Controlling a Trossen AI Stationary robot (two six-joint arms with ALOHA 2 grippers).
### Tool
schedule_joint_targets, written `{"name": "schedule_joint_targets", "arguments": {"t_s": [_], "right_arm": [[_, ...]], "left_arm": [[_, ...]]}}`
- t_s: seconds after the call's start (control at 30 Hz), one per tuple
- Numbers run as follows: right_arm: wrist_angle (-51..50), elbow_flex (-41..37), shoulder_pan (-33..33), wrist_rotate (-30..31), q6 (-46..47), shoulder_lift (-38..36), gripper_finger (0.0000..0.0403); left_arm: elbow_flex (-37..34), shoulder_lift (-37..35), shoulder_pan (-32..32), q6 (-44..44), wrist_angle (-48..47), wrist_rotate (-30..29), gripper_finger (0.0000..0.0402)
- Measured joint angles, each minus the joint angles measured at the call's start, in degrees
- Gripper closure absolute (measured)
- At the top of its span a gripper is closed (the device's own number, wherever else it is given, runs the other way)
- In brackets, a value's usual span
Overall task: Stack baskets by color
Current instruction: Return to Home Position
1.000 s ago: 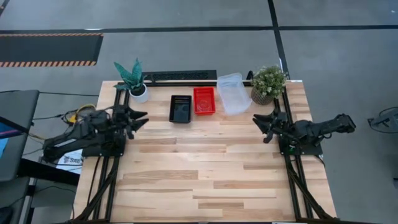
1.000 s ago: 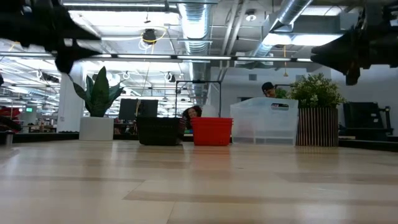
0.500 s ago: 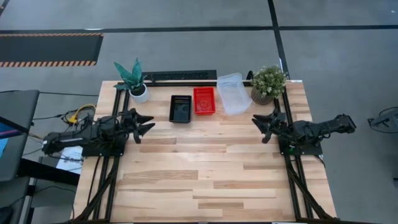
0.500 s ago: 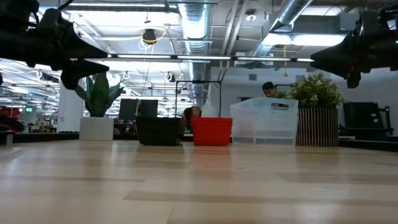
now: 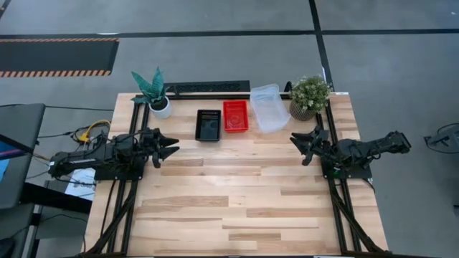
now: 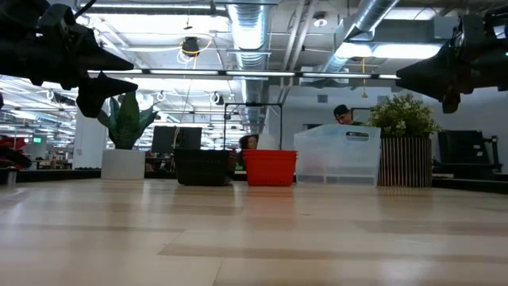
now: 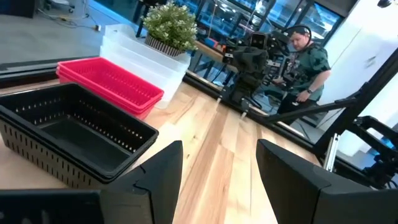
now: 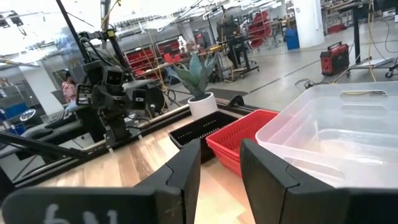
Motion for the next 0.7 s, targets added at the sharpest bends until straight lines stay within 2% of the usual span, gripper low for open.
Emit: {"name": "schedule_joint_targets", "arguments": {"t_s": [0.7], "right_arm": [[-0.17, -0.02, 0.00, -0.07, 0.06, 0.00, 0.0266]], "left_arm": [[0.00, 0.00, 0.00, 0.13, -0.11, 0.01, 0.0209]]}}
